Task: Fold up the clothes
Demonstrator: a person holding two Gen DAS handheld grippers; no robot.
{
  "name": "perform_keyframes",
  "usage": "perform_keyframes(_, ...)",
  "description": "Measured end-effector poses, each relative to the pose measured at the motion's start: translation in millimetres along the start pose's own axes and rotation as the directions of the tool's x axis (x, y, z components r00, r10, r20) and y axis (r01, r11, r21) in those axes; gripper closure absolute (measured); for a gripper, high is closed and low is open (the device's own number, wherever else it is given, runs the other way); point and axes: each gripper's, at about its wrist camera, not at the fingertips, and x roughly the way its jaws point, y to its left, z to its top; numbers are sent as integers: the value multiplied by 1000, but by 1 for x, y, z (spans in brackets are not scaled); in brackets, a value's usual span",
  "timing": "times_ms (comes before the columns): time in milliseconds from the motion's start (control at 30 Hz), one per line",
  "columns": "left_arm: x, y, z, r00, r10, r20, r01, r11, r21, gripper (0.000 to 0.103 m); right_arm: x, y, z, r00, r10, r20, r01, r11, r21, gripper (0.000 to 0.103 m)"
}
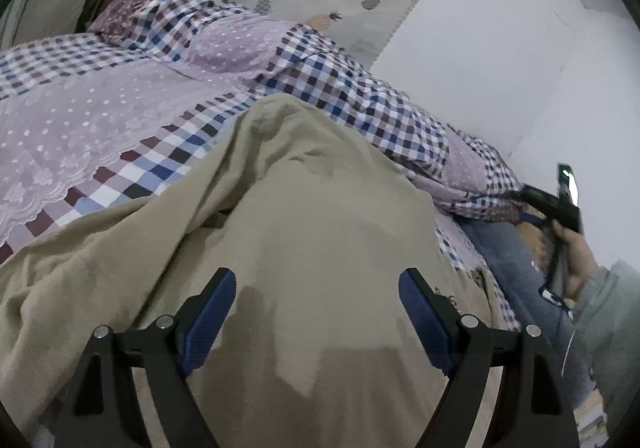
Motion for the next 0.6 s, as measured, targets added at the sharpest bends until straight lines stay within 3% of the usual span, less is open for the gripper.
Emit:
perform_keyframes(100,4,-10,-5,1000,8,-2,-8,999,34,16,-24,-67,-16,997,-71,-6,71,996,57,21)
perform_keyframes(233,8,-19,-11,1000,14,-3,-14,999,52,16,-29,-151,-55,989,-128,-81,139,978,156,21)
perform_keyframes(367,12,-25,-15,1000,19,-8,-18,997,76,16,-22,-207,-95,978,-149,-144,178,959,221,21)
perform_keyframes(500,17,-31,-20,1000,23,-15,-22,995,102,16,-3,-212,-113,976,-142,-164,168,974,153,21)
perform_keyframes(600,20,-29,-21,999,23,-28,-21,995,96,16,17,-188,-116,982,-105,-157,115,992,59,21)
